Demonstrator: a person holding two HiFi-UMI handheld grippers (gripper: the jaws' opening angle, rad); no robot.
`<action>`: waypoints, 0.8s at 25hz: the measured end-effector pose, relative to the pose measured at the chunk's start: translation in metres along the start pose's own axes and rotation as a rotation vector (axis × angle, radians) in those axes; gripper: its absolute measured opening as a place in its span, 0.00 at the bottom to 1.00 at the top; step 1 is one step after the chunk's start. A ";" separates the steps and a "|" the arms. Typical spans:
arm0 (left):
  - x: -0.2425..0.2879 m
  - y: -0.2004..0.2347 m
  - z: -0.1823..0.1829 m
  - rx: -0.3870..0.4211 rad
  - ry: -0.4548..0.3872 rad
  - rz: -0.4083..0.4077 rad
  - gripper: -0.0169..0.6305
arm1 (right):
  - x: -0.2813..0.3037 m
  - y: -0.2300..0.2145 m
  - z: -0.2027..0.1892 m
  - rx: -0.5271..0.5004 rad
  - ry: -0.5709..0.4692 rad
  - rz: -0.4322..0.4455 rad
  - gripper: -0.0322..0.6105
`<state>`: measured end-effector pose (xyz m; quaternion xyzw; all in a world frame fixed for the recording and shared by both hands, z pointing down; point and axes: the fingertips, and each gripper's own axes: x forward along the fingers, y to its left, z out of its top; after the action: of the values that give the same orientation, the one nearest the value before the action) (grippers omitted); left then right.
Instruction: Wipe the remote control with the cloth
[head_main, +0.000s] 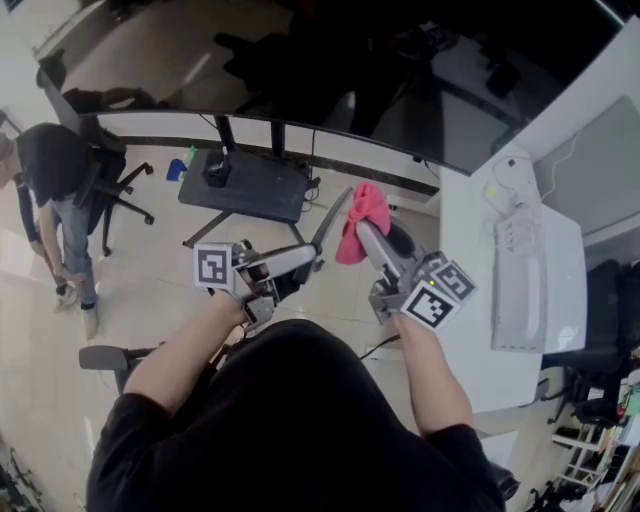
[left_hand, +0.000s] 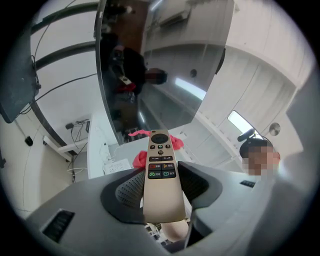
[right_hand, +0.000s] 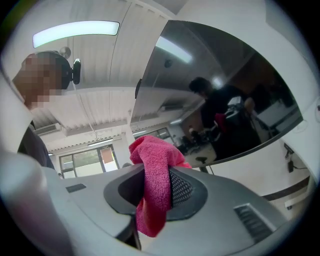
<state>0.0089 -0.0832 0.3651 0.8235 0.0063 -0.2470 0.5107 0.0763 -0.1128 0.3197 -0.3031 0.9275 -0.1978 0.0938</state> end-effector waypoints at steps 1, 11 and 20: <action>-0.001 0.001 0.008 0.001 -0.035 0.006 0.35 | 0.001 0.009 -0.008 0.008 0.015 0.023 0.20; 0.002 -0.006 0.032 0.013 -0.107 -0.018 0.35 | 0.015 0.048 -0.070 0.063 0.143 0.136 0.20; 0.006 -0.002 -0.026 0.014 0.153 -0.028 0.35 | -0.007 0.006 -0.031 0.042 0.053 0.032 0.20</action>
<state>0.0239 -0.0618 0.3708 0.8432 0.0552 -0.1904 0.4996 0.0698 -0.0944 0.3459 -0.2809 0.9300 -0.2237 0.0786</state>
